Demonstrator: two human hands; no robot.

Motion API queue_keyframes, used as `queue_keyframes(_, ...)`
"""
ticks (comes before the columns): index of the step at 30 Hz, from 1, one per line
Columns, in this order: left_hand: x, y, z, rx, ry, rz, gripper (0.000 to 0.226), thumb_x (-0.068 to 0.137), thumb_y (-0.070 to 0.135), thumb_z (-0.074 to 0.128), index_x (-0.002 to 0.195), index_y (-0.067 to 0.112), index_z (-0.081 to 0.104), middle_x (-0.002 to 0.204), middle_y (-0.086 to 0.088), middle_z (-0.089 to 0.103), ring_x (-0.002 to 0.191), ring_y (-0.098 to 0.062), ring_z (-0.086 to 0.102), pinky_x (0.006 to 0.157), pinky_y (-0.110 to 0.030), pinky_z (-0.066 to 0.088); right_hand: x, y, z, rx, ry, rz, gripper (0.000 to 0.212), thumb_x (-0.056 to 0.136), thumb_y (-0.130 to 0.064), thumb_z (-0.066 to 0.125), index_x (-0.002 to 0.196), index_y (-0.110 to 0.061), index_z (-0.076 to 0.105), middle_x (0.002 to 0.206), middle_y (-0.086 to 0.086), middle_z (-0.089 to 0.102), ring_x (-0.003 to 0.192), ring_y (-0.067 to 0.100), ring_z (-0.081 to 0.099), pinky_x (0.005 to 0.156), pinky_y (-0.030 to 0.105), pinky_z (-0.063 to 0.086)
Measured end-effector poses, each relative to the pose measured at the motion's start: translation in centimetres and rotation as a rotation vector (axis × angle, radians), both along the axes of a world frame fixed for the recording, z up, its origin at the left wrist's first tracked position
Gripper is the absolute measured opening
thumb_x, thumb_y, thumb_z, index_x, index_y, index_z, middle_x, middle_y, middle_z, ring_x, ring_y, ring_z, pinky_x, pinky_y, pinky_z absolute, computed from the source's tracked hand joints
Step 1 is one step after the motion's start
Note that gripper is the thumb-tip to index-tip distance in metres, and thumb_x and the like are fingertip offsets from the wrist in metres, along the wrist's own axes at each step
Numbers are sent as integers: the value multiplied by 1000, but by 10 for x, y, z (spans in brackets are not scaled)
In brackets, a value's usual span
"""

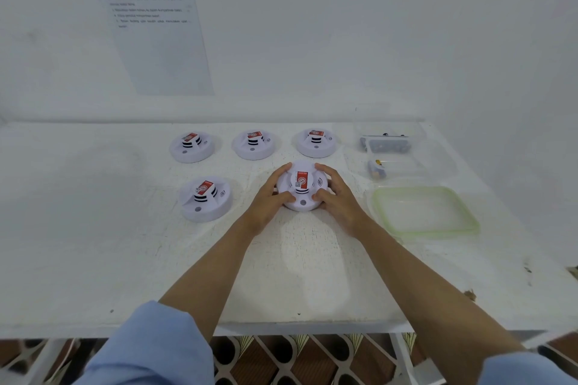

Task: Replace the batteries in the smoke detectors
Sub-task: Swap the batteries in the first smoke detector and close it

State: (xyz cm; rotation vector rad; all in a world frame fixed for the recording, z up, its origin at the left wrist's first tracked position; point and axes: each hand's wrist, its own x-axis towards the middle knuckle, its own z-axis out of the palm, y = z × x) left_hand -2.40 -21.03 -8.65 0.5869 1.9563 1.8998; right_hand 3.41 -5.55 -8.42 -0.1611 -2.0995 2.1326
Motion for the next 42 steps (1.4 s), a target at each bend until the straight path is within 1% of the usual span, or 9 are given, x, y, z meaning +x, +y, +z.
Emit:
queue_keyframes(9,2,0,0,-26,31,17,58,88,-1,52,134,31,35,146,-2,38,131,-21,40,107,-41,40,4,-3,2,70,17,-37,52,86,2,49,121,-35,45,122,-2,53,115,21,52,91,39,52)
queue_keyframes(14,6,0,1,-23,65,19,59,90,-2,51,139,26,33,145,1,37,129,-15,40,100,-27,41,6,-6,3,90,41,-56,50,86,3,48,122,-31,46,111,-17,55,105,12,57,89,36,53)
queue_keyframes(18,6,2,-2,-54,110,37,59,89,1,54,139,24,33,140,5,40,128,-12,39,102,-25,39,8,-5,4,131,49,-65,49,86,3,50,121,-31,46,109,-16,56,98,11,59,83,30,53)
queue_keyframes(22,6,2,-6,-71,131,60,55,88,2,57,132,28,36,130,6,46,121,-14,46,95,-22,43,9,1,3,239,53,-87,51,83,3,56,119,-32,47,107,-17,55,94,9,57,81,23,51)
queue_keyframes(25,5,3,-8,-112,161,63,54,89,6,56,135,25,36,134,5,45,122,-13,44,100,-26,40,9,5,-1,330,49,-94,53,81,-2,62,123,-30,47,114,-10,54,99,13,53,88,28,47)
queue_keyframes(28,4,4,-10,-162,162,68,55,91,10,54,141,21,34,144,1,41,129,-15,40,108,-31,35,9,6,0,373,10,-93,54,82,-5,62,131,-22,46,121,-7,51,105,11,49,90,22,40)
queue_keyframes(35,2,6,-14,-250,161,96,49,94,17,51,141,18,37,146,-1,39,133,-18,38,109,-30,30,7,5,1,425,-77,-69,52,87,-9,58,136,-12,42,139,6,47,125,20,46,104,30,38)
queue_keyframes(38,2,7,-12,-244,167,91,48,94,17,51,140,18,38,146,-2,40,134,-19,37,113,-36,30,6,6,3,417,-85,-34,52,87,-8,58,136,-12,41,140,7,45,128,22,44,104,31,37)
queue_keyframes(42,-3,7,-1,-178,133,124,43,95,16,48,137,22,40,145,3,38,132,-12,34,108,-28,26,0,12,10,354,-115,-29,52,91,-20,55,139,-22,35,147,1,35,134,19,33,108,33,30)
